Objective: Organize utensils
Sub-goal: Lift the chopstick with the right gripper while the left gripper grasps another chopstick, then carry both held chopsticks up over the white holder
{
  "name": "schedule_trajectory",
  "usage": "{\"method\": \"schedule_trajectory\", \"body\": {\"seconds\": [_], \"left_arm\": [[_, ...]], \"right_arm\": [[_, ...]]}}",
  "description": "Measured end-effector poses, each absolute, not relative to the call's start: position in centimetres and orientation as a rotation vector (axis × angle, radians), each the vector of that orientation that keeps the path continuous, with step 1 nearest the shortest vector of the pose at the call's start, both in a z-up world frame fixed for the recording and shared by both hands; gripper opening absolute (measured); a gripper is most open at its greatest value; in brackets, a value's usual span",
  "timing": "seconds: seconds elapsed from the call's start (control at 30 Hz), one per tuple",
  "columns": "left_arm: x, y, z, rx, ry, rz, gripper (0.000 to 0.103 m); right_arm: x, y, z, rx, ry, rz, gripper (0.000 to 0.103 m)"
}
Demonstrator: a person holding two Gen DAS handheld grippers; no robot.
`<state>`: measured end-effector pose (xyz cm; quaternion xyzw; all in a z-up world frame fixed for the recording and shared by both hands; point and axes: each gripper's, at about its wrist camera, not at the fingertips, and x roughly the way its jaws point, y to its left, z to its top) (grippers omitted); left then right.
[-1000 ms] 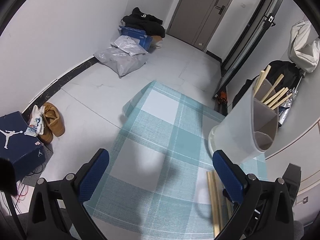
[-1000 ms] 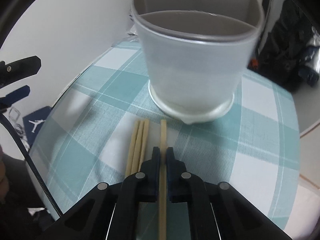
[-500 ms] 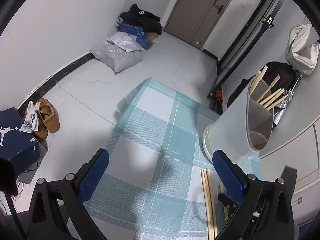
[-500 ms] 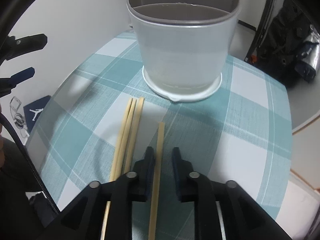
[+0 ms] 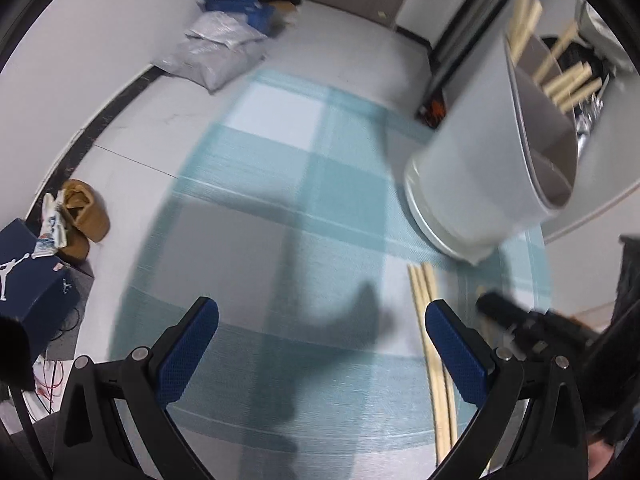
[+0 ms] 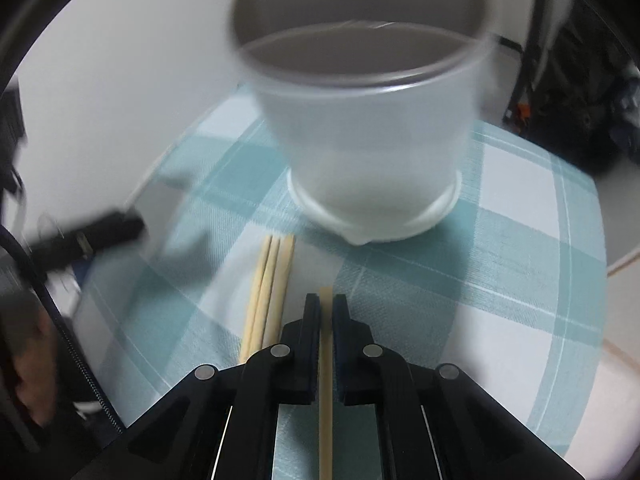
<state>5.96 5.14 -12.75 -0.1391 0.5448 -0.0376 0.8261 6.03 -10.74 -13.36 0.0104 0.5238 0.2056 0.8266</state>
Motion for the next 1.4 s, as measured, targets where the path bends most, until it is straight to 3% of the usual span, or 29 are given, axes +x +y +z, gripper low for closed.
{"method": "schedule_trajectory", "body": {"seconds": [0.43, 1.03, 1.13, 1.2, 1.23, 1.3, 1.4], "left_arm": [[6.3, 1.7, -14.3, -0.107, 1.230, -0.023, 0.102], [7.0, -0.5, -14.8, -0.036, 1.225, 0.039, 0.099], [7.2, -0.7, -14.3, -0.037, 1.193, 0.035, 0.077], [7.4, -1.2, -14.0, -0.031, 1.177, 0.016, 0.047], [7.6, -1.4, -13.9, -0.033, 1.172, 0.011, 0.041], [7.8, -1.5, -13.8, -0.048, 1.162, 0.004, 0.011], [8.0, -1.5, -13.8, -0.066, 1.158, 0.001, 0.004]], "right_arm": [[5.7, -20.6, -10.9, 0.548, 0.983, 0.440, 0.005], [3.6, -22.0, -8.3, 0.493, 0.885, 0.448, 0.005], [3.5, -21.8, -8.1, 0.484, 0.879, 0.446, 0.005], [3.5, -21.7, -7.9, 0.468, 0.872, 0.441, 0.005], [3.5, -21.6, -7.8, 0.460, 0.866, 0.440, 0.005], [3.5, -21.4, -7.7, 0.441, 0.860, 0.436, 0.005], [3.5, -21.2, -7.7, 0.430, 0.855, 0.431, 0.005]]}}
